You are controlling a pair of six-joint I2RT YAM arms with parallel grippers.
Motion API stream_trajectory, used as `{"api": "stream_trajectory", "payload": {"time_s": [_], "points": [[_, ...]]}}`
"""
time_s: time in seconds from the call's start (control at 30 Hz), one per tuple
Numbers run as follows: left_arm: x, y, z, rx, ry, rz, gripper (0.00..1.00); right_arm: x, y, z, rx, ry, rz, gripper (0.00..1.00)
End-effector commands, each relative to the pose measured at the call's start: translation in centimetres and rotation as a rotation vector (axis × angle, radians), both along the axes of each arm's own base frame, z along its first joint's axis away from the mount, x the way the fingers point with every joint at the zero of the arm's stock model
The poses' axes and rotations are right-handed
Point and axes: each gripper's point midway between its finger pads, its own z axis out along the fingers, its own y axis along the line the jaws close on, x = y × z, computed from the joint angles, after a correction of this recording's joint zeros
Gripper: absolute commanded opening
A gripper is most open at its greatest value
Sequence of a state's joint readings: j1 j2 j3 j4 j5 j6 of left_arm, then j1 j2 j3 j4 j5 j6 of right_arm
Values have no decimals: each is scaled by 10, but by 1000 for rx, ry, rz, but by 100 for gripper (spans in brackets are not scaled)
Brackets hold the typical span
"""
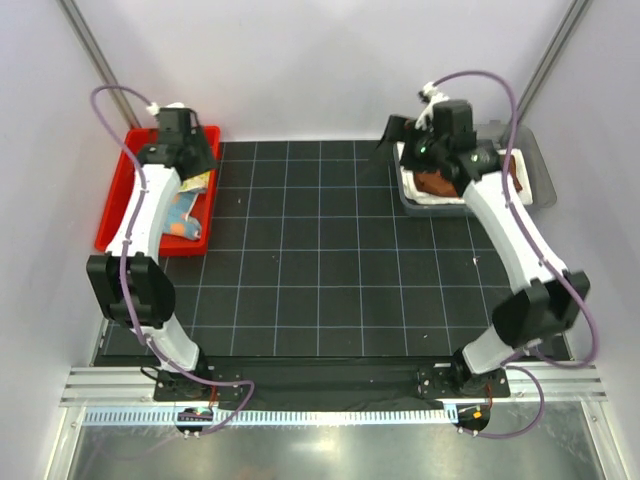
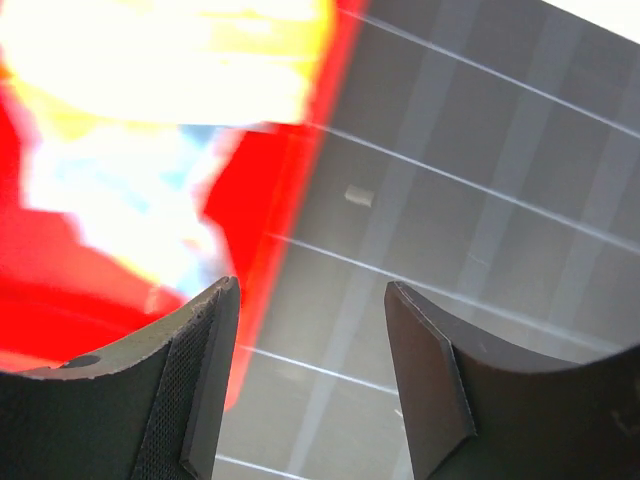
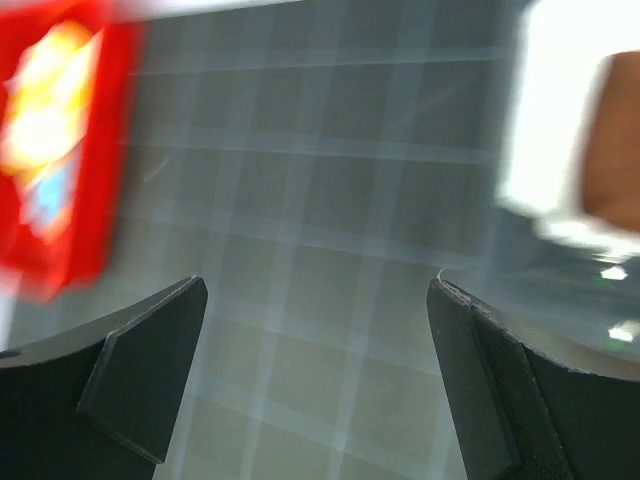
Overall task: Fold and stack the towels
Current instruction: Grab crumpled towel
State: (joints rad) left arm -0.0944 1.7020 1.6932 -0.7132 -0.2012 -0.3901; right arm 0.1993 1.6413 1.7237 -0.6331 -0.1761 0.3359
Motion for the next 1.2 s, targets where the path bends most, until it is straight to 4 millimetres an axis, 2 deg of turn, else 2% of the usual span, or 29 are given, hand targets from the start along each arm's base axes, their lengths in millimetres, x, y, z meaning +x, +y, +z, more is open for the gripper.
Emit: {"api": "stream_trajectory", "payload": {"time_s": [0.0, 0.03, 0.07, 0.1, 0.17, 0.2, 0.23, 0.43, 0.53, 0.57, 0.67, 0.73, 0.77, 0.83, 0.87, 0.93, 1.0, 1.03, 1.13, 1.17], "points": [[7, 81, -17, 83, 62, 171, 63, -39, 38, -11, 84, 24, 64, 100], [10, 90, -25, 82, 79, 187, 63, -56, 43, -16, 130, 37, 77, 100], [13, 102, -30, 102, 91, 204, 62, -61, 48, -16, 156, 30, 98, 100], [19, 122, -46, 113, 117, 242, 62, -62, 53, -11, 178, -3, 114, 100], [28, 140, -61, 117, 127, 242, 59, -70, 53, -16, 186, 2, 121, 100], [41, 140, -69, 90, 111, 205, 57, -70, 52, -17, 180, 3, 124, 100], [51, 148, -83, 93, 124, 200, 56, -71, 52, -17, 177, 0, 124, 100], [93, 171, -118, 185, 146, 138, 59, -68, 59, -21, 188, 3, 160, 100], [100, 181, -130, 210, 170, 163, 58, -66, 63, -25, 200, 7, 172, 100], [102, 185, -141, 217, 200, 173, 58, -65, 63, -26, 199, 10, 172, 100], [109, 188, -149, 212, 209, 172, 57, -62, 63, -33, 188, 24, 171, 100], [108, 188, -160, 207, 229, 171, 48, -61, 63, -38, 181, 32, 173, 100], [109, 188, -160, 203, 228, 169, 36, -60, 63, -40, 179, 38, 170, 100], [110, 187, -156, 200, 220, 167, 24, -58, 63, -44, 174, 43, 170, 100], [110, 186, -153, 197, 213, 169, 11, -58, 63, -45, 171, 47, 169, 100], [108, 186, -137, 199, 191, 173, 0, -57, 62, -43, 167, 42, 166, 100], [108, 182, -120, 190, 159, 159, 0, -57, 62, -42, 168, 39, 161, 100], [107, 180, -100, 189, 123, 156, 0, -57, 61, -39, 172, 34, 159, 100], [105, 171, -68, 177, 65, 142, 0, -60, 62, -39, 177, 38, 158, 100], [103, 166, -45, 180, 24, 136, 0, -60, 62, -39, 180, 38, 157, 100]]}}
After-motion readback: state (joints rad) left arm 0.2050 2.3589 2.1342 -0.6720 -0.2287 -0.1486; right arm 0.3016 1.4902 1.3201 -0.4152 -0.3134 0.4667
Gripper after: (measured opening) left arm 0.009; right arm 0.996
